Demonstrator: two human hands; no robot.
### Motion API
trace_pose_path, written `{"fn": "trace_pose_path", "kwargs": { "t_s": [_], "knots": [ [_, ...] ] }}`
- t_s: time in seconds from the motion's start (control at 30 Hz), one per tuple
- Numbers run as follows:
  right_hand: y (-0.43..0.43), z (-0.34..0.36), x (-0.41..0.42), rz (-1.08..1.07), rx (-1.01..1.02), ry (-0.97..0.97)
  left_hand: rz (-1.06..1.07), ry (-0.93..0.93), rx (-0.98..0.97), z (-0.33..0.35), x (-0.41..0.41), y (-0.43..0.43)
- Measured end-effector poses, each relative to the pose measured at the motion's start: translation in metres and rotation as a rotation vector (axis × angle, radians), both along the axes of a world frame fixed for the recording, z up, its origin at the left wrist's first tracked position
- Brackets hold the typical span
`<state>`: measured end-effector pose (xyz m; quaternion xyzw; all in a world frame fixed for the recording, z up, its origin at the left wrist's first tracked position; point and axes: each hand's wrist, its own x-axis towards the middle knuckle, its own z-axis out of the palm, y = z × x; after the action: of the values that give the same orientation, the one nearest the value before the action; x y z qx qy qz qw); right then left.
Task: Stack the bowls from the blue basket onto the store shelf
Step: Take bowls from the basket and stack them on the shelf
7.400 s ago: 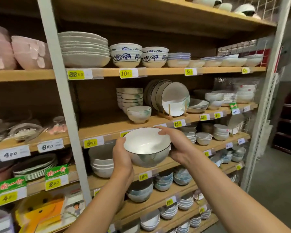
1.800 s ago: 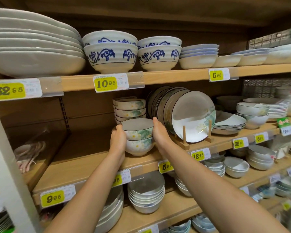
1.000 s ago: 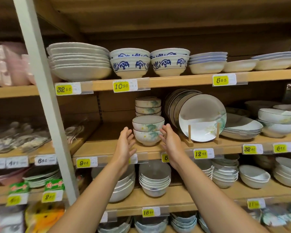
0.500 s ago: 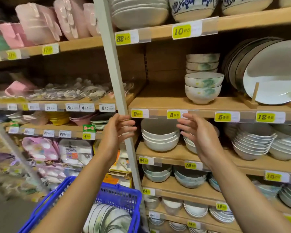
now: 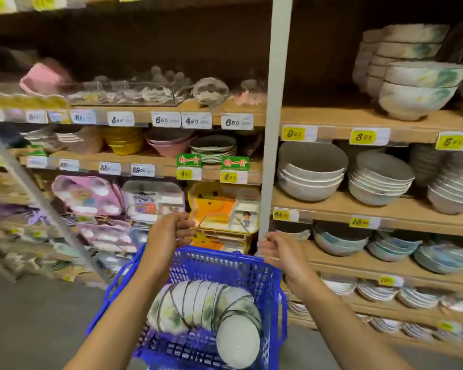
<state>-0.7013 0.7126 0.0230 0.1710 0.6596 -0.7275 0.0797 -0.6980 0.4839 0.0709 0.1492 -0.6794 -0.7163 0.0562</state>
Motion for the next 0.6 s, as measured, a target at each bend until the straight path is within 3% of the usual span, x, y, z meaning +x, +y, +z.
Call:
{"fn": "trace_pose_path", "kwargs": {
  "t_s": [0.37, 0.6],
  "knots": [
    [-0.046, -0.070, 0.011, -0.139, 0.164, -0.234, -0.262, -0.201, -0.157, -0.069, -0.035, -0.028],
    [-0.050, -0.145, -0.007, -0.060, 0.245, -0.408, -0.376, -0.380, -0.344, -0.126, -0.048, -0.024]
  ]
}}
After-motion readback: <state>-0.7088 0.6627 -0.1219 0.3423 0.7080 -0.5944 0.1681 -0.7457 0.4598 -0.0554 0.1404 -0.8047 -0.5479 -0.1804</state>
